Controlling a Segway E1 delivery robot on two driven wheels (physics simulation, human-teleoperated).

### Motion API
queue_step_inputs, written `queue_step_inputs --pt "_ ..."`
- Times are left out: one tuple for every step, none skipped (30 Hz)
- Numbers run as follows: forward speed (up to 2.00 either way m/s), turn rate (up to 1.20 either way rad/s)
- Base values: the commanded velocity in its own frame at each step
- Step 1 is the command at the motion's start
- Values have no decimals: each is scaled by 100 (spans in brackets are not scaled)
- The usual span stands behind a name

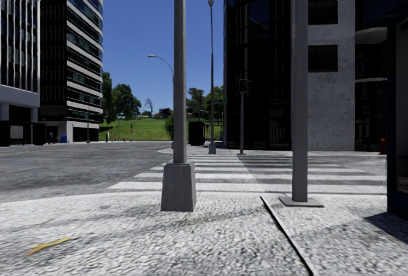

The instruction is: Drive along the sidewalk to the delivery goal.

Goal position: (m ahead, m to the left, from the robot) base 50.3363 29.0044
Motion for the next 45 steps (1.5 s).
queue_step_inputs --pt "155 0" --pt "155 0" --pt "155 0" --pt "155 -47" --pt "155 -98" --pt "155 -120" --pt "155 -120" --pt "155 -120" --pt "155 -120" --pt "155 -120" --pt "155 -81" --pt "155 -9" --pt "155 -9" --pt "155 0" --pt "155 0" --pt "155 0" --pt "155 0" --pt "155 0" --pt "155 0" --pt "155 0" --pt "155 -1" --pt "155 -46" --pt "155 -70" --pt "155 -70" --pt "155 -91" --pt "155 -96" --pt "155 -96" --pt "155 -96" --pt "155 -96" --pt "155 -48" --pt "155 0" --pt "155 0" --pt "155 0" --pt "155 0" --pt "155 0" --pt "155 0" --pt "155 0" --pt "155 0" --pt "155 0" --pt "155 0" --pt "155 0" --pt "155 0" --pt "155 0" --pt "155 0" --pt "155 0"
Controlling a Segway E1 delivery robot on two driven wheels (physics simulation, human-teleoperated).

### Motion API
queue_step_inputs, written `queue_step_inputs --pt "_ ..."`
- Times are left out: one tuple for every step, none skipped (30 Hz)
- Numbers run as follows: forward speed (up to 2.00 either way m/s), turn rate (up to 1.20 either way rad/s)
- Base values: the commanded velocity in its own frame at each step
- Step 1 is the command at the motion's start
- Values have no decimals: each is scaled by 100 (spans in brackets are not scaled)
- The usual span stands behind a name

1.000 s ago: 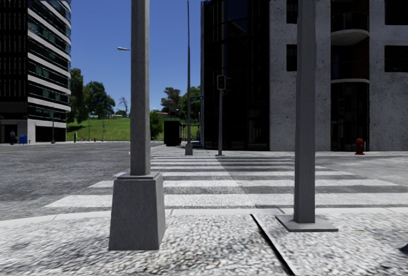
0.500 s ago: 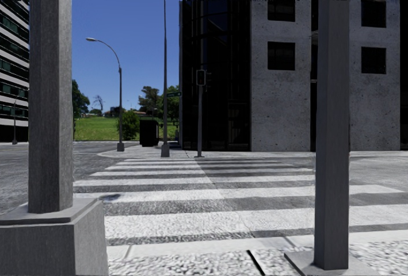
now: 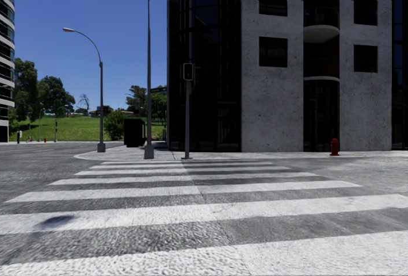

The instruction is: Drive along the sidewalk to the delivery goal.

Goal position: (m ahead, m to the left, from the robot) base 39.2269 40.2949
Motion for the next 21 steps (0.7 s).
queue_step_inputs --pt "155 0" --pt "155 0" --pt "155 0" --pt "155 0" --pt "155 0" --pt "155 0" --pt "155 5" --pt "155 20" --pt "155 46" --pt "155 58" --pt "155 58" --pt "155 61" --pt "155 62" --pt "155 59" --pt "155 14" --pt "155 3" --pt "155 3" --pt "155 0" --pt "155 0" --pt "155 0" --pt "155 0"
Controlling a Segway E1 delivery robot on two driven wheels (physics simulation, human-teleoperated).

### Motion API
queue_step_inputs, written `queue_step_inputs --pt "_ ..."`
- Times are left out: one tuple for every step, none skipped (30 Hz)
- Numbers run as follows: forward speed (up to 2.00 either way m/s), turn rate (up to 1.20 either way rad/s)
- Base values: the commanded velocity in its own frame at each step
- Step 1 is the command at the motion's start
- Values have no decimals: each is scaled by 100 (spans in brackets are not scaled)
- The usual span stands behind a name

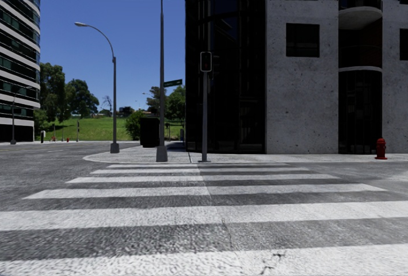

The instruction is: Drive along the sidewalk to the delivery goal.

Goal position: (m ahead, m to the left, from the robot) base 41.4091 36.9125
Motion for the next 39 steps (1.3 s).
queue_step_inputs --pt "155 0" --pt "155 0" --pt "155 0" --pt "155 0" --pt "155 0" --pt "155 0" --pt "155 0" --pt "155 0" --pt "155 0" --pt "155 0" --pt "155 0" --pt "155 0" --pt "155 0" --pt "155 0" --pt "155 0" --pt "155 0" --pt "155 0" --pt "155 0" --pt "155 0" --pt "155 0" --pt "155 0" --pt "155 0" --pt "155 0" --pt "155 0" --pt "155 0" --pt "155 0" --pt "155 0" --pt "155 0" --pt "155 0" --pt "155 0" --pt "155 0" --pt "155 0" --pt "155 0" --pt "155 0" --pt "155 0" --pt "155 0" --pt "155 0" --pt "155 0" --pt "155 0"
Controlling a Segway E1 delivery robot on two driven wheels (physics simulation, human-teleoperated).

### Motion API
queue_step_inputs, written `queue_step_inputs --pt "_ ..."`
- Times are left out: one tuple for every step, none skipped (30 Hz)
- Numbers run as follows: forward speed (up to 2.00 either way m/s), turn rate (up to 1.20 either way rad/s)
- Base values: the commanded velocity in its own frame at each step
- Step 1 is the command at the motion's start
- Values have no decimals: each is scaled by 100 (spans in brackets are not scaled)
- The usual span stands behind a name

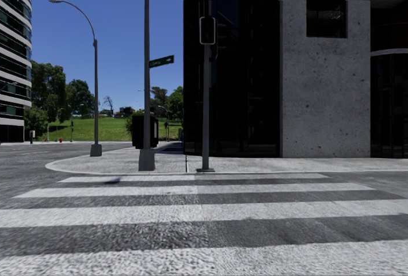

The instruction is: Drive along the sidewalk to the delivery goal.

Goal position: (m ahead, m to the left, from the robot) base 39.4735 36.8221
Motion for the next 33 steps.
queue_step_inputs --pt "155 0" --pt "155 0" --pt "155 0" --pt "155 0" --pt "155 0" --pt "155 0" --pt "155 0" --pt "155 0" --pt "155 0" --pt "155 0" --pt "155 0" --pt "155 8" --pt "155 31" --pt "155 51" --pt "155 51" --pt "155 60" --pt "155 61" --pt "155 55" --pt "155 13" --pt "155 13" --pt "155 6" --pt "155 2" --pt "155 1" --pt "155 0" --pt "155 0" --pt "155 0" --pt "155 0" --pt "155 0" --pt "155 10" --pt "155 38" --pt "155 38" --pt "155 48" --pt "155 50"
